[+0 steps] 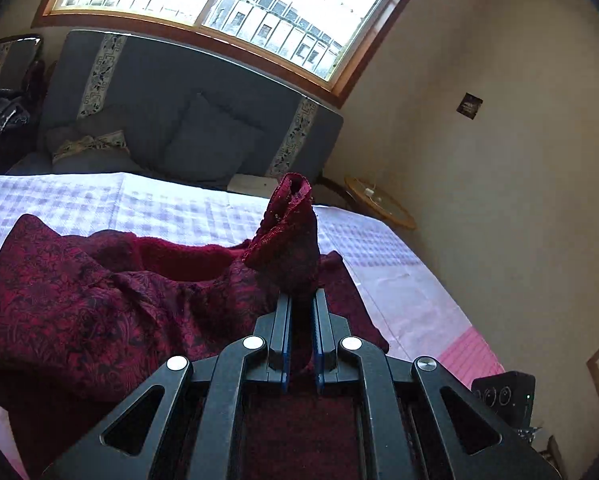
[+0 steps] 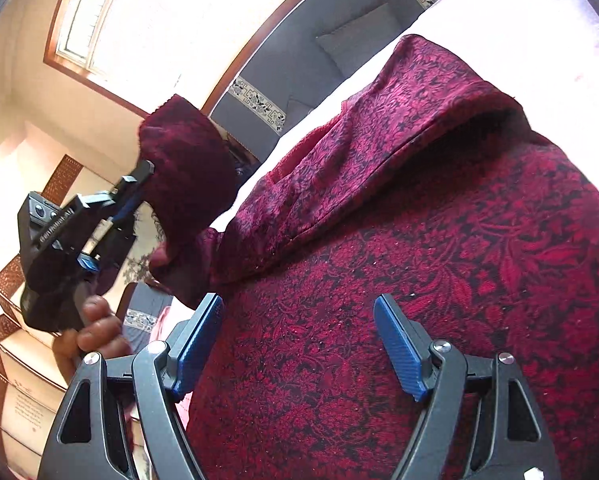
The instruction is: Fold small clothes
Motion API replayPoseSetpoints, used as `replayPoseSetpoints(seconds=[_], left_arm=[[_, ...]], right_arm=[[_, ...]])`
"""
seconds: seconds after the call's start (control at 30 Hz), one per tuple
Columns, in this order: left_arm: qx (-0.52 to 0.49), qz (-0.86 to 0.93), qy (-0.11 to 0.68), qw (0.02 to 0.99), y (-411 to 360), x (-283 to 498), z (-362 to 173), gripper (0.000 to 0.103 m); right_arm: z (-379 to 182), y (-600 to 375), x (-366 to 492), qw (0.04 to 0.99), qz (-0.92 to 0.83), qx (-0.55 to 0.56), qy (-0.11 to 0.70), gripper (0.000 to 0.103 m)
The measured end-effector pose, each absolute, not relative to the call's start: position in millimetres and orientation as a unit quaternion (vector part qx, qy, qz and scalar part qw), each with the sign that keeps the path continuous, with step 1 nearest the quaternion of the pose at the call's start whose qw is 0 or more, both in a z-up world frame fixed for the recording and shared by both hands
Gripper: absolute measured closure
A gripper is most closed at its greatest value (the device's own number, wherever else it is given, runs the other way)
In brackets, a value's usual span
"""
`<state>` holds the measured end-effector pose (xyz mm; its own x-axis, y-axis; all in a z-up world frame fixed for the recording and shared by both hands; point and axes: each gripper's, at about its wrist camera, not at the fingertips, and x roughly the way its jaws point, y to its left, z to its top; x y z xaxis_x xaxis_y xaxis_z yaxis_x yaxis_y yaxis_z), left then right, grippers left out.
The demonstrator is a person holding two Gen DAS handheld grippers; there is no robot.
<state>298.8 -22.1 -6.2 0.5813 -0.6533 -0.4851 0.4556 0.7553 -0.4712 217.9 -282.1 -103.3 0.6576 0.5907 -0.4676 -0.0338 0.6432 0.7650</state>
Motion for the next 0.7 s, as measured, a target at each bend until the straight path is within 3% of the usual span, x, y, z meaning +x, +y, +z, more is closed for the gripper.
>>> replayPoseSetpoints(seconds=[0.17,0.27,0.3,0.33,0.37,0.4,0.7], left_arm=[[-0.09,-0.344,0.356,0.864,-71.5,286.8,-44.8,0.091],[-0.078,-0.342,0.368,0.861,-76.7,268.8,-46.5,0.077],[-0.081,-0.342,0.362,0.864,-73.6,260.1,-44.9,0.058],[-0.081,-0.333,0.353,0.87,-68.9,251.7,-43.7,0.025],[-0.082,-0.317,0.34,0.881,-62.1,242.6,-42.2,0.014],[-0.089,-0.305,0.32,0.892,-54.3,232.4,-40.1,0.01],[-0.133,-0.247,0.31,0.909,21.1,183.1,-69.3,0.01]], right_arm=[[-91.5,-313.0,218.4,0.837,0.174,0.375,0.359,0.026],[-78.3,-321.9,224.9,0.844,0.179,0.359,0.356,0.026],[-74.4,-323.6,229.7,0.843,0.186,0.358,0.357,0.026],[-71.6,-323.2,237.3,0.839,0.195,0.356,0.361,0.026],[-69.2,-323.4,245.5,0.836,0.202,0.354,0.366,0.026],[-67.5,-323.1,253.0,0.835,0.204,0.352,0.37,0.026],[-63.9,-335.7,309.0,0.844,0.155,0.301,0.416,0.025]])
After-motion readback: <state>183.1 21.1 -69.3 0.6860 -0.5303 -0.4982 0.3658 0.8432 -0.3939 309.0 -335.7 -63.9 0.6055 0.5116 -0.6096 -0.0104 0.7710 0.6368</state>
